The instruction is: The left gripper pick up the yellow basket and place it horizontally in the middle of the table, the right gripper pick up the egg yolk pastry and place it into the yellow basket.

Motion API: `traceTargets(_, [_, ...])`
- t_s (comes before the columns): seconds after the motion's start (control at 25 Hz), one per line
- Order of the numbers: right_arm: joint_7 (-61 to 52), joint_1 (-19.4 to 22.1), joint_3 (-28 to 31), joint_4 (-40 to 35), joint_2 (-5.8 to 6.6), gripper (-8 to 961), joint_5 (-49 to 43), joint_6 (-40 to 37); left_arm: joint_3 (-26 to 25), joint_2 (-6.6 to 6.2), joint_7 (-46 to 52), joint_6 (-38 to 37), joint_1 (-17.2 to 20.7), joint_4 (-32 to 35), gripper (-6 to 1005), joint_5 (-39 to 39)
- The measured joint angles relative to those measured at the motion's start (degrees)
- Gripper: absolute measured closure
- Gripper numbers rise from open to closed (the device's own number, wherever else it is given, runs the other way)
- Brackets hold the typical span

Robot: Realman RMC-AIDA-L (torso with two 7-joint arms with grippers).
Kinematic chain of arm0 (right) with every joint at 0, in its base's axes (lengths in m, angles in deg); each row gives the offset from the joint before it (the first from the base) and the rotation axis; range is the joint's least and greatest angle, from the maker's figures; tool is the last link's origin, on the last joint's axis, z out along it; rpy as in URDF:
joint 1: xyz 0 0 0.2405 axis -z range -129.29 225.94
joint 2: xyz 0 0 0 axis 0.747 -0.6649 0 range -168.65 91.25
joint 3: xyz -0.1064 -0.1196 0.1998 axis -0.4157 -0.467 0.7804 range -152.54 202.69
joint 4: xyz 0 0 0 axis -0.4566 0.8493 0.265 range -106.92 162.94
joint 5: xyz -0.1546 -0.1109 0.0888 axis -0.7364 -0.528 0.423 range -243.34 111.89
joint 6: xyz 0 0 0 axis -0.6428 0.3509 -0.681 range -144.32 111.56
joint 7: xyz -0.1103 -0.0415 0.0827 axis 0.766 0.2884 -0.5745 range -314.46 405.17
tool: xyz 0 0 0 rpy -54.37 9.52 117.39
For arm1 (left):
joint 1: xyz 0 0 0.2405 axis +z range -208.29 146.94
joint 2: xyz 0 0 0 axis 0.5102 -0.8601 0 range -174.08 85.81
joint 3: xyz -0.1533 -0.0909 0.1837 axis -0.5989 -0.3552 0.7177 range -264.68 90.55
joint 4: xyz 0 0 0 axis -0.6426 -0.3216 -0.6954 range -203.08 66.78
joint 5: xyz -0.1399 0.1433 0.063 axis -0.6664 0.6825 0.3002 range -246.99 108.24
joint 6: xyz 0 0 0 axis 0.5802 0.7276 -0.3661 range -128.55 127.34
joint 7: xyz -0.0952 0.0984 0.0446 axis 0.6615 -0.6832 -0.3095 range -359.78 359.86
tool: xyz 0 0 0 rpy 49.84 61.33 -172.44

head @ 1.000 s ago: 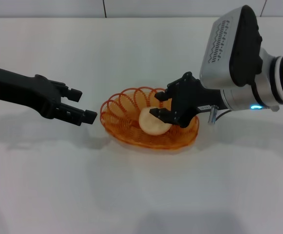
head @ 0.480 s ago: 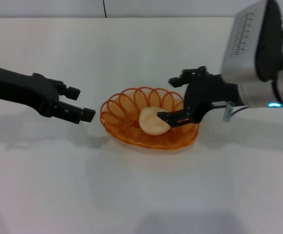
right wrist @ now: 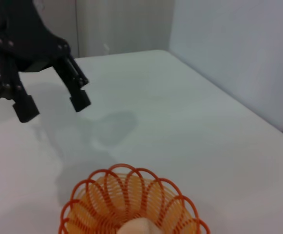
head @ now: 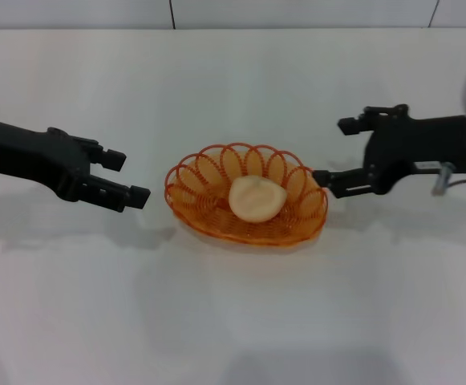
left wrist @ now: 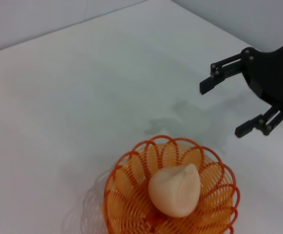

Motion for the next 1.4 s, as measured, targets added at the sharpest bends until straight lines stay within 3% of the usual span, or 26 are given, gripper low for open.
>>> traceTargets(0.52, [9.1, 3.0, 5.5, 5.0, 0.14, 96, 9.8, -4.1, -2.7, 0.22, -4.9, -0.3, 1.4, 0.0, 111, -1.9])
traceTargets(1.4, [9.5, 2.7, 5.7, 4.5, 0.14, 96, 9.5, -7.8, -2.4, 0.84, -7.2, -0.5, 1.8, -0.5, 111, -5.9])
